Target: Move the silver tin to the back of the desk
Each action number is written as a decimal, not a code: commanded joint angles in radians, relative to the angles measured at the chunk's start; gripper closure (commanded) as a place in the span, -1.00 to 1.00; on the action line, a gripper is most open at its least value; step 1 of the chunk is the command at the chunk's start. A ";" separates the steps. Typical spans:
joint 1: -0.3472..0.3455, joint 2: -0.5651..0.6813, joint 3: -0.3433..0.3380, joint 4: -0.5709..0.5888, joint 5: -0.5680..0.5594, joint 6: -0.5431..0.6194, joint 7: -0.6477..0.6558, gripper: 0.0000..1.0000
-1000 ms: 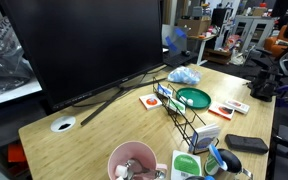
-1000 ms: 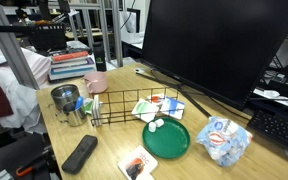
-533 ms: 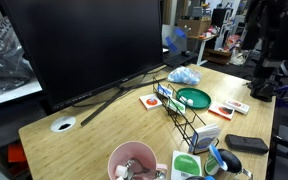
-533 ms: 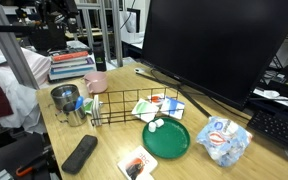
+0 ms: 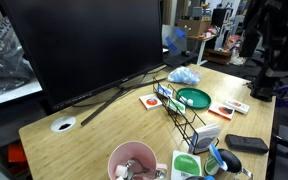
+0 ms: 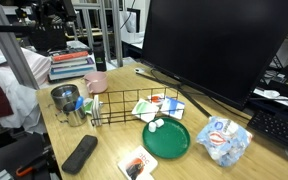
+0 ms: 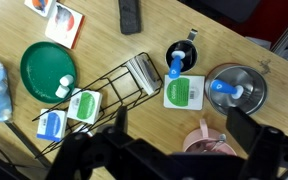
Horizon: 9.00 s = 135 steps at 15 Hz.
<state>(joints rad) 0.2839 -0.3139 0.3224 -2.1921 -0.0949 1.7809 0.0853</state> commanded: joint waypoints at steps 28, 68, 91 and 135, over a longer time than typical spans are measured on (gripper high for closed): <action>0.143 0.067 0.020 -0.183 0.156 0.427 -0.270 -1.00; 0.085 0.552 0.015 -0.117 -0.037 0.731 -0.334 -1.00; 0.039 0.591 0.035 -0.120 0.000 0.713 -0.417 0.96; -0.063 0.592 -0.139 0.243 -0.153 0.430 -0.201 0.96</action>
<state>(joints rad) 0.2291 0.2006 0.1896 -2.0336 -0.2558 2.2279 -0.1009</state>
